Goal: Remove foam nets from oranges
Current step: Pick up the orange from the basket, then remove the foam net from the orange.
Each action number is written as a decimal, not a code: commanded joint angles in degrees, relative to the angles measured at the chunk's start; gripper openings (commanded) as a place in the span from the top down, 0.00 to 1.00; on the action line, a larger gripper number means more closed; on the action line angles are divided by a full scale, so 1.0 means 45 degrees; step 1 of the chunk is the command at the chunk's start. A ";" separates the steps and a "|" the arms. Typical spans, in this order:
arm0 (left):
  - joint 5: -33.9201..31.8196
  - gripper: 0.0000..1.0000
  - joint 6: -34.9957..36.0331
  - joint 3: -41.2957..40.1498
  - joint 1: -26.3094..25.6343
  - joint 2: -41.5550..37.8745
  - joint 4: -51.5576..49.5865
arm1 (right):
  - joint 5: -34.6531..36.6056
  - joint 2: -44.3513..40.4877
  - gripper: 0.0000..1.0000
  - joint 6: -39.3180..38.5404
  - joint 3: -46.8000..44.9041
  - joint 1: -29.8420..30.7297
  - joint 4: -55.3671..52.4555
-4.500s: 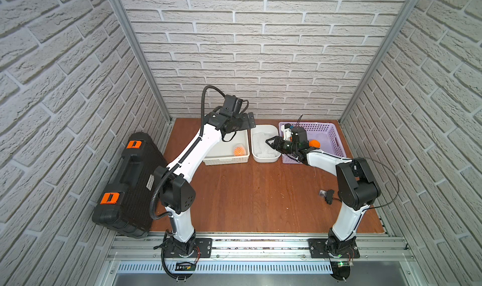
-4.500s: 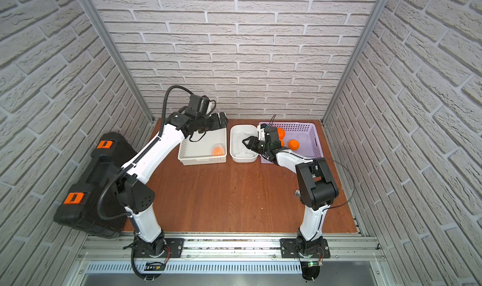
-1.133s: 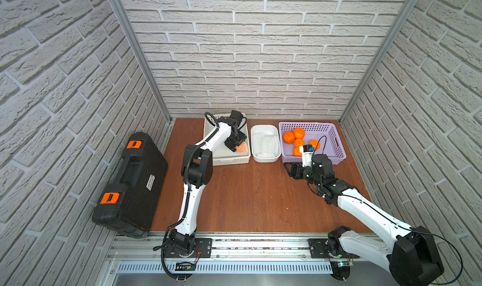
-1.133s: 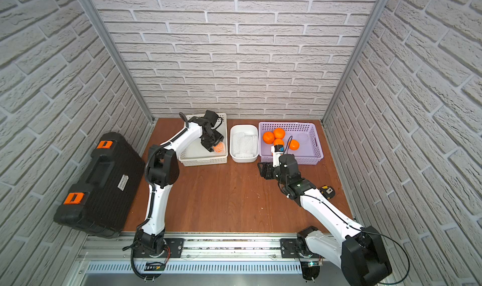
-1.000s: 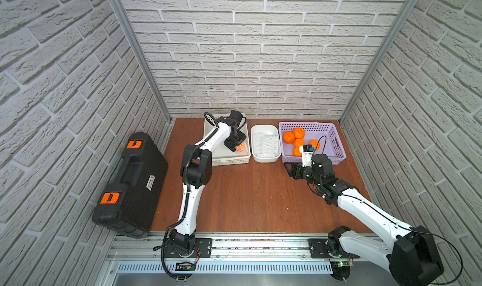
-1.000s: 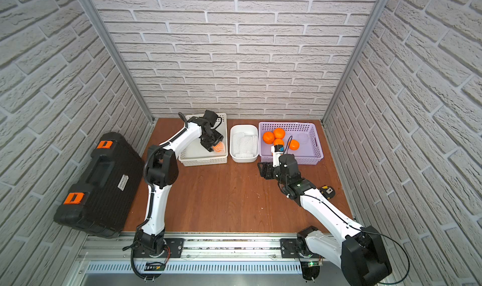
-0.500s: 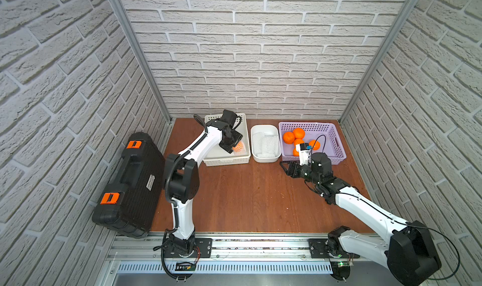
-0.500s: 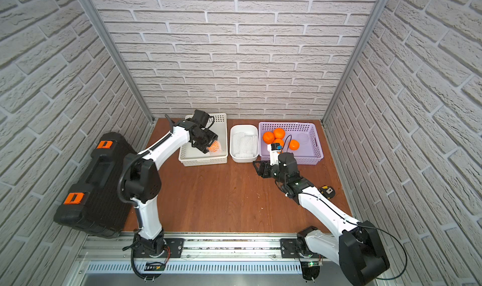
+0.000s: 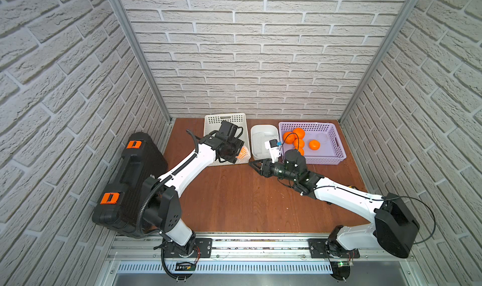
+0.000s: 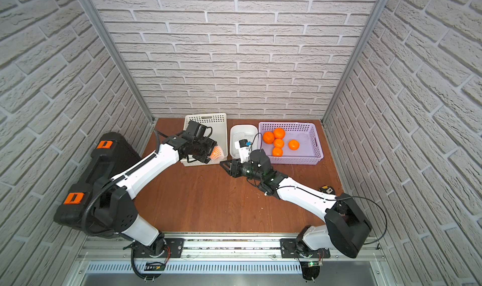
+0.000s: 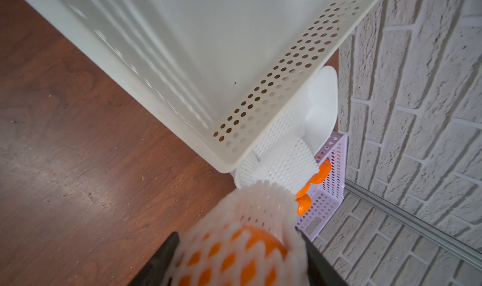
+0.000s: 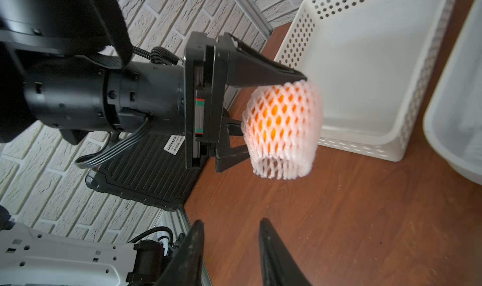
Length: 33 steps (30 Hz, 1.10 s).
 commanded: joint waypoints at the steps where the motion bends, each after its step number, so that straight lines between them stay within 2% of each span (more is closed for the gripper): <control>1: -0.0286 0.44 -0.0418 -0.0362 0.0038 -0.0868 0.0833 | 0.0444 0.0574 0.70 0.0621 0.0413 0.0360 0.0898; 8: 0.0081 0.44 -0.0476 -0.1012 0.0023 -0.1546 0.1156 | 0.0843 0.1263 0.77 0.0873 0.0954 0.0650 0.0848; 23: 0.0417 0.45 -0.0496 -0.1540 0.0071 -0.1912 0.1558 | 0.1286 0.1843 0.83 0.1563 0.1437 0.0650 0.0769; 33: 0.0515 0.45 -0.0518 -0.1668 0.0007 -0.2094 0.1631 | 0.1759 0.1946 0.82 0.1790 0.1625 0.0655 0.0714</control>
